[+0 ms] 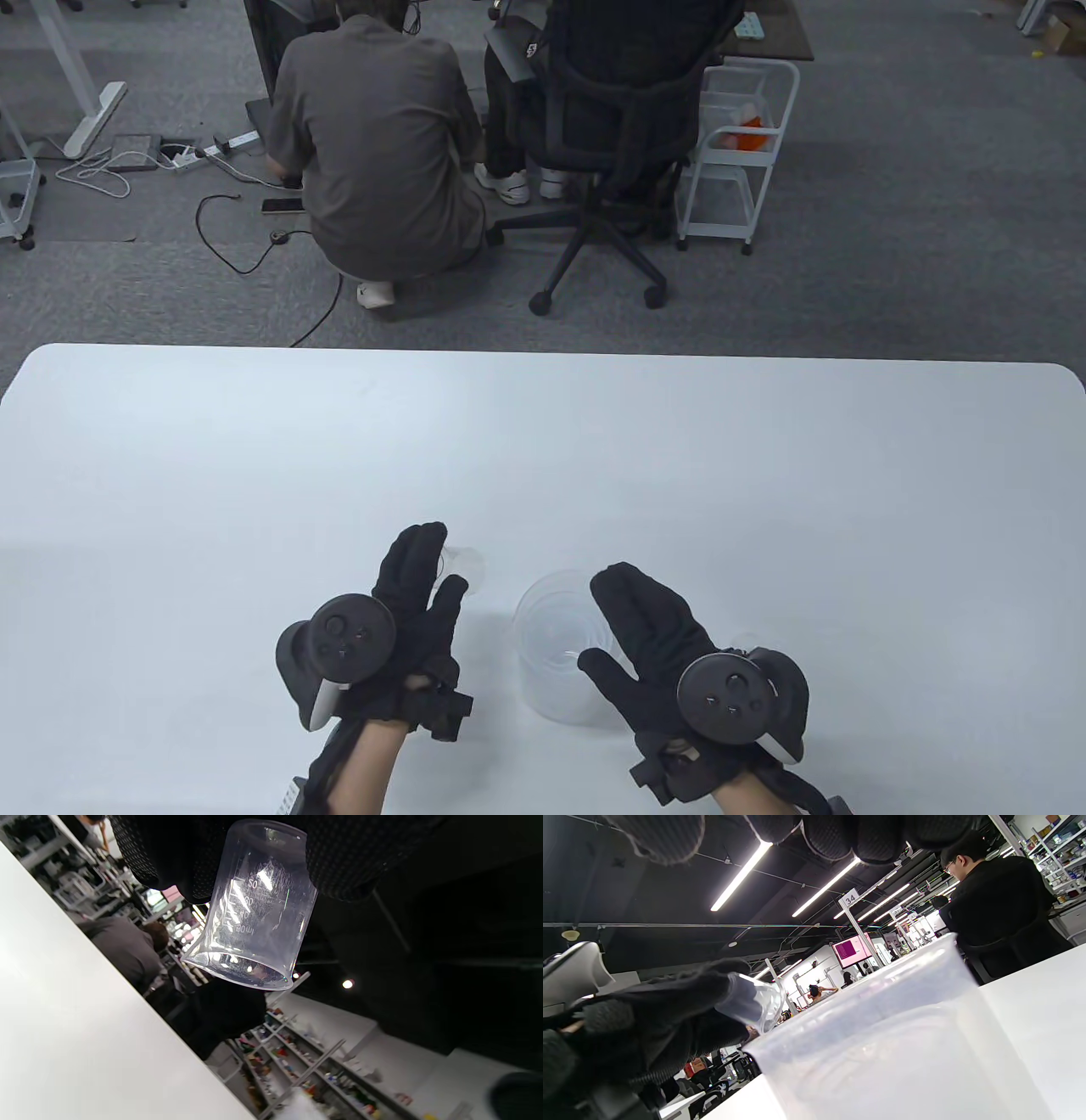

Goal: Nest plastic beakers

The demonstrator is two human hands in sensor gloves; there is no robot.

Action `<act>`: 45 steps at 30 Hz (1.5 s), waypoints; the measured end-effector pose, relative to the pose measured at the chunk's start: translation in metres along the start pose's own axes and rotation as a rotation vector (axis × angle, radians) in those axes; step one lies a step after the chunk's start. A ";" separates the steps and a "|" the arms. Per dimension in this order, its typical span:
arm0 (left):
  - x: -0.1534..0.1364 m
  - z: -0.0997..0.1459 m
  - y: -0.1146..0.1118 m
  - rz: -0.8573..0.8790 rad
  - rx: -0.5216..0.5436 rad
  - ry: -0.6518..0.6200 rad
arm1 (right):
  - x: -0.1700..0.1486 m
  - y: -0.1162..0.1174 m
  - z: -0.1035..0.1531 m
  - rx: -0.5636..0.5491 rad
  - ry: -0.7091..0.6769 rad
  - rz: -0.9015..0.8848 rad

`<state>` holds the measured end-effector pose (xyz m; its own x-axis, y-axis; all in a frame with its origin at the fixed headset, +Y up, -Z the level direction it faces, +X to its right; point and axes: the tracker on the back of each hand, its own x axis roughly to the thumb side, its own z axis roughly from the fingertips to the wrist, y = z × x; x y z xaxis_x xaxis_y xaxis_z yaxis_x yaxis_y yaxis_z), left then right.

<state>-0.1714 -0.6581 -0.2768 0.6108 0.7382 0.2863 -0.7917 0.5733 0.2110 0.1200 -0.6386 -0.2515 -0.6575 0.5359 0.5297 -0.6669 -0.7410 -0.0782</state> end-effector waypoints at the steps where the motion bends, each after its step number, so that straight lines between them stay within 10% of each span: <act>1: 0.002 0.001 0.000 0.037 -0.003 -0.006 | 0.001 0.000 -0.001 -0.001 0.000 -0.006; 27: 0.017 0.016 -0.042 0.889 -0.348 0.032 | 0.019 0.018 -0.016 -0.025 -0.026 -0.193; 45: 0.017 0.020 -0.020 0.216 -0.080 -0.147 | 0.027 0.008 -0.026 0.035 -0.084 0.123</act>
<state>-0.1453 -0.6645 -0.2574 0.4150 0.7906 0.4501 -0.8970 0.4384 0.0570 0.0874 -0.6196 -0.2600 -0.7007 0.4053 0.5872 -0.5693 -0.8136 -0.1179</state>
